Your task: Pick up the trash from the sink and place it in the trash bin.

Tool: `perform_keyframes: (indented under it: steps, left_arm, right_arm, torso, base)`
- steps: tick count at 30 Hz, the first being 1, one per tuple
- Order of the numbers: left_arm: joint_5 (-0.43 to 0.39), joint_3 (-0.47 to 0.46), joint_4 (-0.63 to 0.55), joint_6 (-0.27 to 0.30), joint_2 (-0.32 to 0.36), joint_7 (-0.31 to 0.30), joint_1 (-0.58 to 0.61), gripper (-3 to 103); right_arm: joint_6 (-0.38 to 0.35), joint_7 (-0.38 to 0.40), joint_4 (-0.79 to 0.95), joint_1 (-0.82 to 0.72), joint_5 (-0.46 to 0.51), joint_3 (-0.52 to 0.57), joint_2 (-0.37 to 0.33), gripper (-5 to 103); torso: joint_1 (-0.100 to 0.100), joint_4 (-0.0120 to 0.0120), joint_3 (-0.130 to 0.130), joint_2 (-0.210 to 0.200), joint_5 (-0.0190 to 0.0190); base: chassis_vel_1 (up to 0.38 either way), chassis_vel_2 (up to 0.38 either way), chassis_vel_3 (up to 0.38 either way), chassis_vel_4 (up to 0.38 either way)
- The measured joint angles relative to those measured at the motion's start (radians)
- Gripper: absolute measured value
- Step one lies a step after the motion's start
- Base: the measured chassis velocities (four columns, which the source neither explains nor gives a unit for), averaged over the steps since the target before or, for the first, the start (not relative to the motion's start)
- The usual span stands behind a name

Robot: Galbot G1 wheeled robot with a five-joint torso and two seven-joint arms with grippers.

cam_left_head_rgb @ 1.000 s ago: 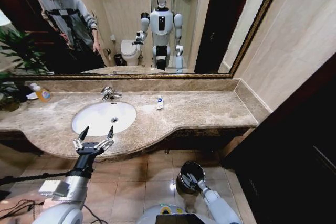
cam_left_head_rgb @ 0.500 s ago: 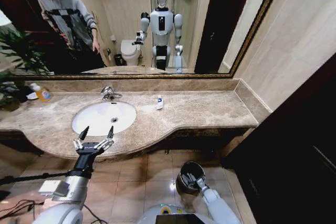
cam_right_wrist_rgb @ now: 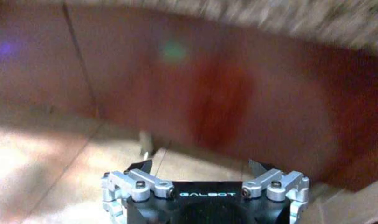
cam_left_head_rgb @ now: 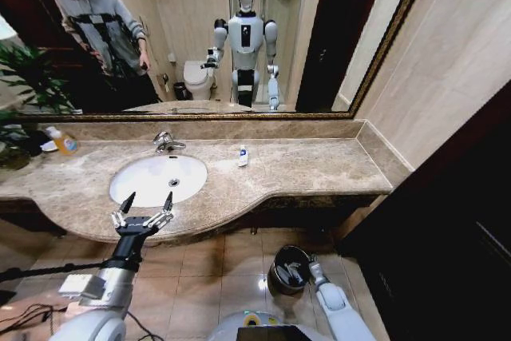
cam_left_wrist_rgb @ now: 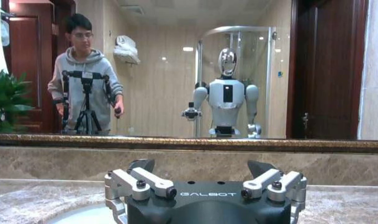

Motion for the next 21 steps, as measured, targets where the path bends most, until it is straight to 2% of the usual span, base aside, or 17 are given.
perform_keyframes:
  steps: [4, 6, 7, 10, 13, 15, 21]
  left_arm:
    - [0.0, 0.0, 0.0, 0.0, 0.0, 0.0, 0.0, 100]
    - [0.0, 0.0, 0.0, 0.0, 0.0, 0.0, 0.0, 100]
    - [0.0, 0.0, 0.0, 0.0, 0.0, 0.0, 0.0, 100]
    - [0.0, 0.0, 0.0, 0.0, 0.0, 0.0, 0.0, 100]
    - [0.0, 0.0, 0.0, 0.0, 0.0, 0.0, 0.0, 100]
    - [0.0, 0.0, 0.0, 0.0, 0.0, 0.0, 0.0, 100]
    - [0.0, 0.0, 0.0, 0.0, 0.0, 0.0, 0.0, 100]
  right_arm:
    - [0.03, -0.05, 0.117, -0.042, 0.052, 0.06, -0.005, 100]
    - [0.02, -0.066, 0.227, -0.078, 0.116, 0.093, -0.015, 100]
    - [0.02, -0.066, 0.227, -0.078, 0.116, 0.093, -0.015, 100]
    - [0.016, -0.091, 0.379, -0.143, 0.175, 0.129, -0.018, 100]
    - [0.013, -0.1, 0.442, -0.175, 0.181, 0.142, -0.013, 100]
    - [-0.015, -0.105, 0.546, -0.216, 0.188, 0.189, 0.014, 100]
    - [-0.059, -0.085, 0.673, -0.26, 0.224, 0.247, 0.01, 100]
  torso:
    - [0.0, 0.0, 0.0, 0.0, 0.0002]
    - [0.0, 0.0, 0.0, 0.0, -0.0003]
    - [0.0, 0.0, 0.0, 0.0, -0.0003]
    - [0.0, 0.0, 0.0, 0.0, 0.0]
    - [0.0, 0.0, 0.0, 0.0, -0.0001]
    - [0.0, 0.0, 0.0, 0.0, 0.0]
    - [0.0, 0.0, 0.0, 0.0, -0.0001]
  base:
    - [0.0, 0.0, 0.0, 0.0]
    - [0.0, 0.0, 0.0, 0.0]
    - [0.0, 0.0, 0.0, 0.0]
    - [0.0, 0.0, 0.0, 0.0]
    - [0.0, 0.0, 0.0, 0.0]
    - [0.0, 0.0, 0.0, 0.0]
    - [0.0, 0.0, 0.0, 0.0]
